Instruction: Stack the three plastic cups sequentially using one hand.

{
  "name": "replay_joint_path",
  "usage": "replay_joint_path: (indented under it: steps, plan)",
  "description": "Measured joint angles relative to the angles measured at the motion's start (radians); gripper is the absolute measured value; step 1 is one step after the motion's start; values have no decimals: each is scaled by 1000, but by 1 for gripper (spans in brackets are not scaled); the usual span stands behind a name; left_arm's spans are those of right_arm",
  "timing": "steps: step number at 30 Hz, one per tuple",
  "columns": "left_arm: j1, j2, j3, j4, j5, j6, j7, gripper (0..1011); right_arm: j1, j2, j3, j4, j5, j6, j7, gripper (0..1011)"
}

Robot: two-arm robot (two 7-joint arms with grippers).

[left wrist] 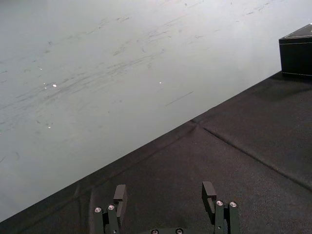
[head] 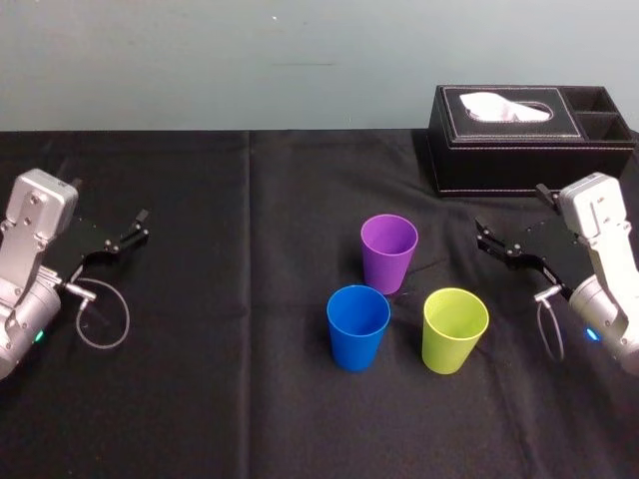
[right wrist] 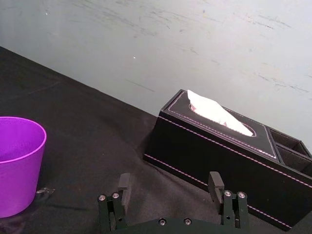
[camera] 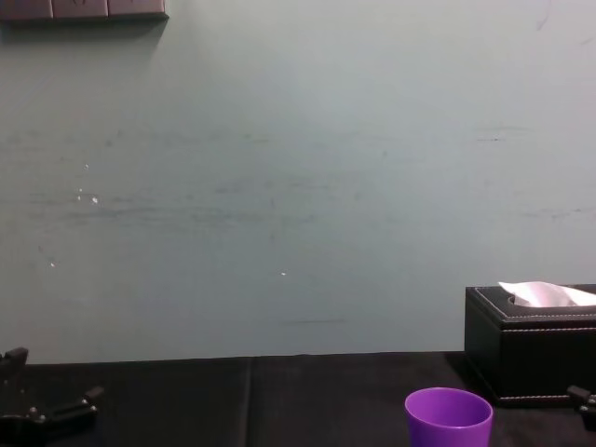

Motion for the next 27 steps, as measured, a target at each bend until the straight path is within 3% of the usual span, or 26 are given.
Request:
replay_joint_path:
  steps: [7, 10, 13, 20, 27]
  plan:
    - [0, 0, 0, 0, 0, 0, 0, 1012, -31, 2, 37, -21, 29, -14, 31, 1004]
    - [0, 0, 0, 0, 0, 0, 0, 1011, -61, 16, 65, -51, 65, -28, 61, 1004]
    - [0, 0, 0, 0, 0, 0, 0, 1011, -105, 41, 97, -104, 100, -42, 92, 1004]
    - [0, 0, 0, 0, 0, 0, 0, 1011, -186, 89, 137, -192, 118, -47, 125, 1004]
    - [0, 0, 0, 0, 0, 0, 0, 1011, -303, 146, 195, -288, 149, -66, 160, 1004]
